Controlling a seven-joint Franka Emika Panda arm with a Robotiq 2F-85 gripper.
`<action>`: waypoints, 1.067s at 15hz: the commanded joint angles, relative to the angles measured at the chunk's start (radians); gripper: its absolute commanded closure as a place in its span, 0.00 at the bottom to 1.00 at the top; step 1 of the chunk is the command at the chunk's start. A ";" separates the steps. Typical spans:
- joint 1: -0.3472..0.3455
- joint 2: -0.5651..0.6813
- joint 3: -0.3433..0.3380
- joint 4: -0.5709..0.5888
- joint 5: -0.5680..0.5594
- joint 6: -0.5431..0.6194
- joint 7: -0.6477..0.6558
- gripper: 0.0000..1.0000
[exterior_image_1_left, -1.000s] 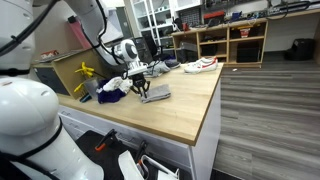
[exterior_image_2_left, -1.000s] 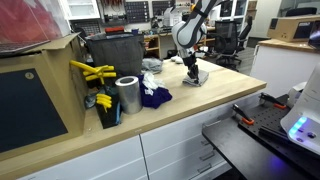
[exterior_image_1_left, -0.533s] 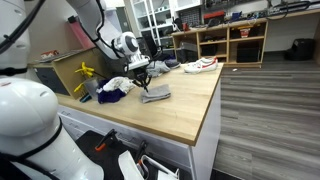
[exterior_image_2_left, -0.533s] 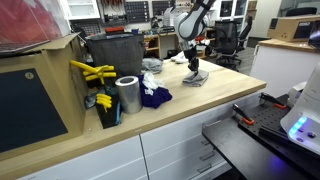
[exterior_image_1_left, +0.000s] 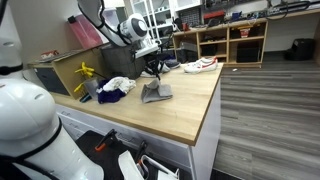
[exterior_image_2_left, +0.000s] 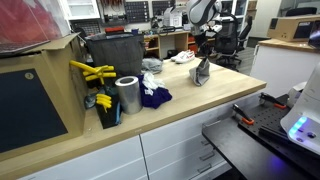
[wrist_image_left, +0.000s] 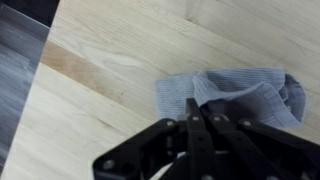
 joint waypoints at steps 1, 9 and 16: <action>-0.004 -0.027 -0.026 -0.006 -0.068 -0.003 0.084 0.99; 0.028 -0.018 -0.008 0.080 -0.221 -0.001 0.078 0.99; 0.074 0.060 0.036 0.225 -0.268 0.001 0.058 0.99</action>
